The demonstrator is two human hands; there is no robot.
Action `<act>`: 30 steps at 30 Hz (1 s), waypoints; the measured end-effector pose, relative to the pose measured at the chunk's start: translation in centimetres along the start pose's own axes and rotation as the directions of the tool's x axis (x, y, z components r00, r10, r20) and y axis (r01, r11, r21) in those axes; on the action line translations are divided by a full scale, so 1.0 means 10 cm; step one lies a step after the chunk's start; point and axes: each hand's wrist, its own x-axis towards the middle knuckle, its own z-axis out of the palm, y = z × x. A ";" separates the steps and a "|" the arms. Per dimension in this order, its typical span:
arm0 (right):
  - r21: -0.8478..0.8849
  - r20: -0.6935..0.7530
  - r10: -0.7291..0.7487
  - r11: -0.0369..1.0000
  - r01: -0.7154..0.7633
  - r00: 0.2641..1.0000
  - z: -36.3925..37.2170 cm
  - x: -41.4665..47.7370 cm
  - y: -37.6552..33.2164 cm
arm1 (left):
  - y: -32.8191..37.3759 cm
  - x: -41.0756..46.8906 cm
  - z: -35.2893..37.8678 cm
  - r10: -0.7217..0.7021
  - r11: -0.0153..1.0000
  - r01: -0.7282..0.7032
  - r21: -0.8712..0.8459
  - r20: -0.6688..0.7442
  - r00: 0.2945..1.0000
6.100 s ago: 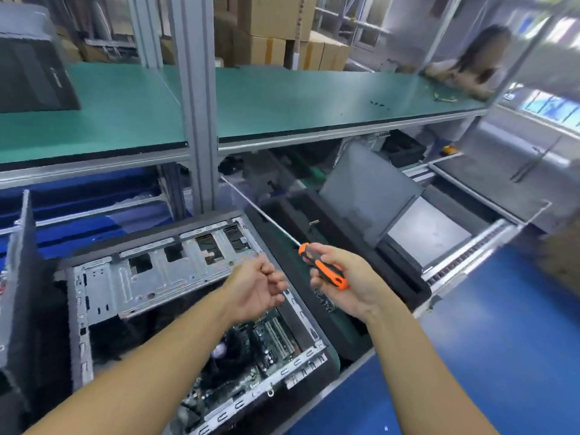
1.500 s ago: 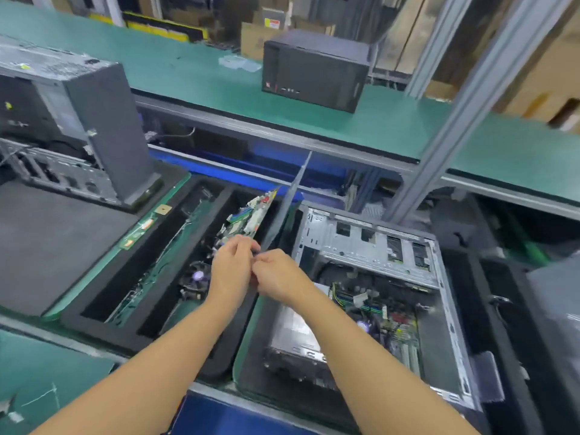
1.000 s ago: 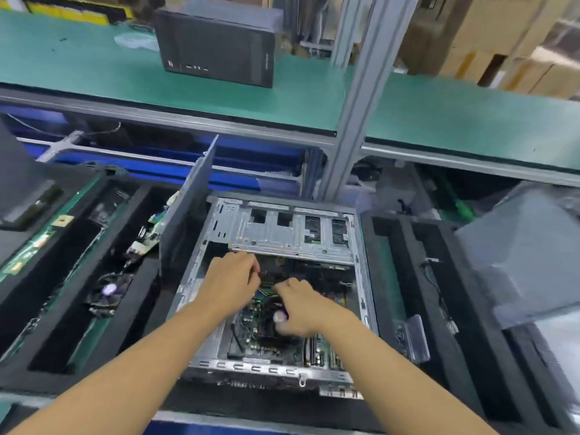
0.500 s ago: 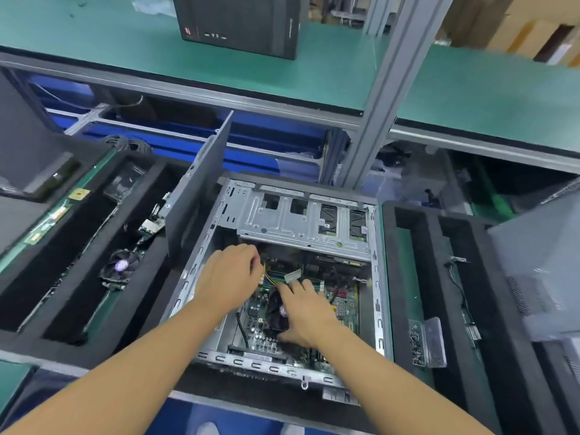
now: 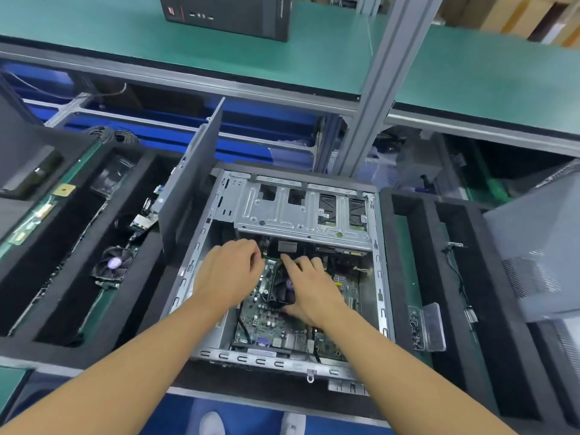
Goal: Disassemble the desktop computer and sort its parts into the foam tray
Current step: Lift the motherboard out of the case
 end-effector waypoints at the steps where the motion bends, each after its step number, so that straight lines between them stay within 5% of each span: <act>1: 0.015 0.001 -0.001 1.000 0.001 1.000 0.01 0.01 0.00 | 0.00 0.01 0.00 0.004 1.000 -0.004 0.000 0.003 1.000; 19: 0.063 0.019 -0.026 0.998 0.025 0.999 0.05 0.12 0.19 | -0.11 -0.03 -0.01 -0.178 0.937 0.137 -0.323 -0.102 0.979; 30: 0.182 0.040 0.022 0.983 -0.029 0.999 -0.02 0.19 0.26 | -0.12 -0.06 -0.01 -0.160 0.932 0.115 -0.343 -0.106 0.981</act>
